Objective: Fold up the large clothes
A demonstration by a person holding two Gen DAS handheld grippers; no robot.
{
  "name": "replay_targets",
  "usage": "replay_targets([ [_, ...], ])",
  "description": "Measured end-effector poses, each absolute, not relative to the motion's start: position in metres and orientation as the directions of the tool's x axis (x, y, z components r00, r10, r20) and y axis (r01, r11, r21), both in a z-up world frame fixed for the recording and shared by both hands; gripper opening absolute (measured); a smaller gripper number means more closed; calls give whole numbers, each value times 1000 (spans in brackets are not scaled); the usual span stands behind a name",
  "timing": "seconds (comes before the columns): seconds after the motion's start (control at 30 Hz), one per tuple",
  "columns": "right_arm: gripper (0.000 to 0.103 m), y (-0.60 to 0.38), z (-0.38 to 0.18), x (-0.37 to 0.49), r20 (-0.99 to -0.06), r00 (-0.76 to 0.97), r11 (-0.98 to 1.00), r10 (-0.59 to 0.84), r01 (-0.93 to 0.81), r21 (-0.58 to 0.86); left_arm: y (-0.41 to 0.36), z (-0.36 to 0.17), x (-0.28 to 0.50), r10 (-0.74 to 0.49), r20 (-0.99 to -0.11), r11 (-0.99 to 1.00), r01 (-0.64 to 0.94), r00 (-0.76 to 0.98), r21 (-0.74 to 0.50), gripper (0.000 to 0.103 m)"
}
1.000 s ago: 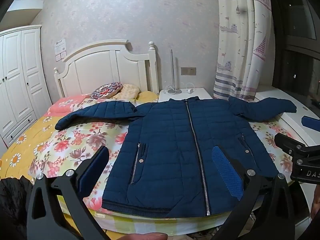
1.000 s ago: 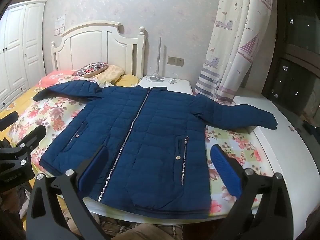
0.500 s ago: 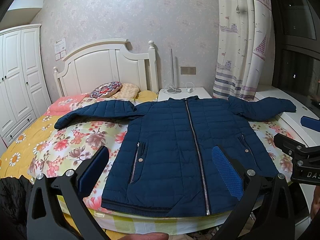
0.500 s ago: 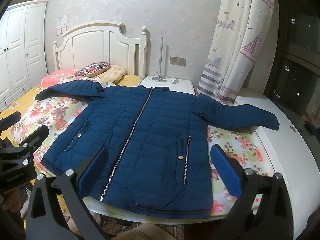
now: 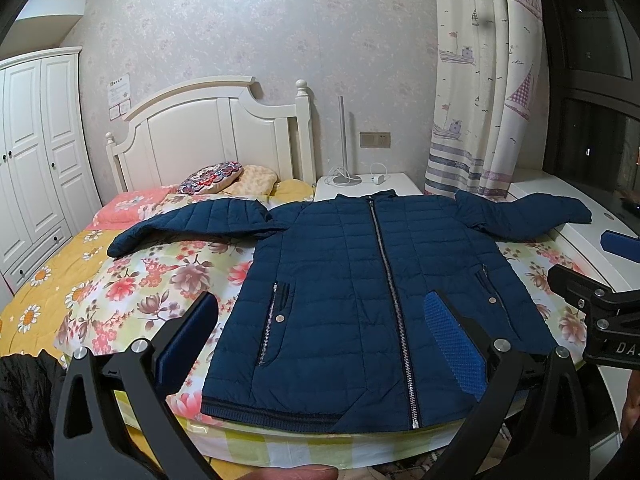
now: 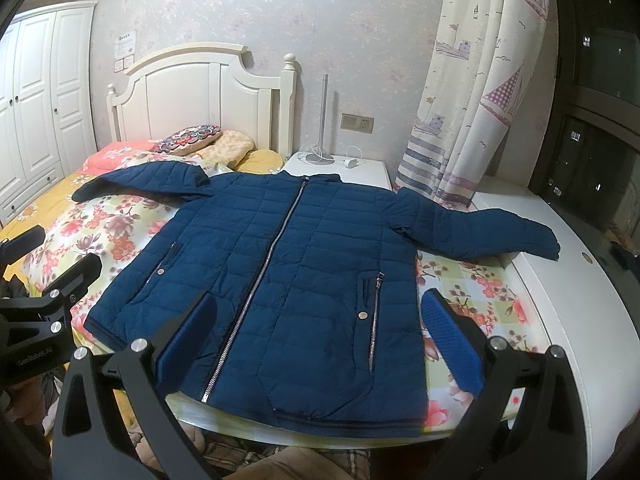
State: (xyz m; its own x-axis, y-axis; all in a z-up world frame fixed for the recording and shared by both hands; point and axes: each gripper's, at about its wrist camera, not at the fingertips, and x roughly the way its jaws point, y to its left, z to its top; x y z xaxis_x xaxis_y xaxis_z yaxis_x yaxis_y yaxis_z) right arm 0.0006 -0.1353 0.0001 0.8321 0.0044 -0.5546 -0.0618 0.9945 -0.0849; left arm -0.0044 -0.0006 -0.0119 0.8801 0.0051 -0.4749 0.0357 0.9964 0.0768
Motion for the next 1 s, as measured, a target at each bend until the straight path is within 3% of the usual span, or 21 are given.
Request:
replay_targets([
  [1.0, 101, -136, 0, 1, -556, 831, 995, 6, -63, -83, -5, -12, -4, 2, -476, 996, 39, 879, 75, 99],
])
